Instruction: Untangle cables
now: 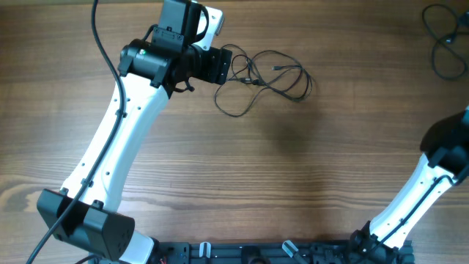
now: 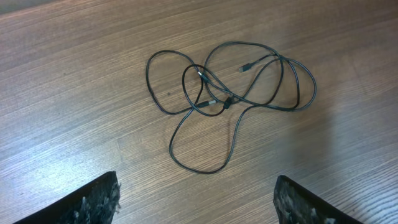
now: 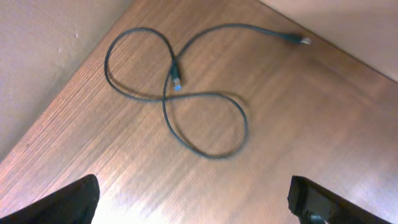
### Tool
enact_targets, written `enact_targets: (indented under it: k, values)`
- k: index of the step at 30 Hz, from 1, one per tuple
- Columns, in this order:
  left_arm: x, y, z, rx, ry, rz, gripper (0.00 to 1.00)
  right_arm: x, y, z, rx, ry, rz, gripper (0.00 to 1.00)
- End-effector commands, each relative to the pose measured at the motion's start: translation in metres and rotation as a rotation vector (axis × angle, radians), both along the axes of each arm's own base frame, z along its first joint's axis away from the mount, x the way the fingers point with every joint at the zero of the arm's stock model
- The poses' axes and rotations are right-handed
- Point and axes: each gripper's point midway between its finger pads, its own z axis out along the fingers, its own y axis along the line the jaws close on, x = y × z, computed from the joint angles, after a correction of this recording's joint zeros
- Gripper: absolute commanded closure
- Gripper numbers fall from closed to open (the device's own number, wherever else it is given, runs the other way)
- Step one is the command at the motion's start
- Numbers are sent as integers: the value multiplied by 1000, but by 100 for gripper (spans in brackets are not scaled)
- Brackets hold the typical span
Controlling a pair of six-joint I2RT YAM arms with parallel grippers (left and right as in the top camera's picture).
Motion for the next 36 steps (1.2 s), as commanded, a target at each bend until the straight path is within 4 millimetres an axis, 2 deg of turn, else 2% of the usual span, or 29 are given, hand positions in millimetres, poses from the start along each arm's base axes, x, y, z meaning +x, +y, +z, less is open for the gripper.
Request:
enact_targets:
  k: [1,5,8,11,19,25,31,36]
  values:
    - [3,0,-1,20,-10,-15,18,-27,7,71,-50,-85,-70,1]
    - [3,0,-1,20,-10,-15,16,-51,20,92,-25,-84,-109,1]
    - [3,0,0,19,-11,-15,7,-68,28,102,-18,-66,-114,0]
    - [5,-1,1,15,-22,-15,6,-87,36,112,-11,-48,-146,0]
    - [7,-1,3,12,-33,-11,7,-98,83,134,99,-87,36,0]
    - [16,17,3,38,-44,77,9,-104,124,147,123,-79,190,0]
    - [26,46,4,45,-46,173,8,-98,181,160,111,-80,343,0]
    - [34,77,4,41,-44,288,8,-84,252,163,109,-74,527,0]
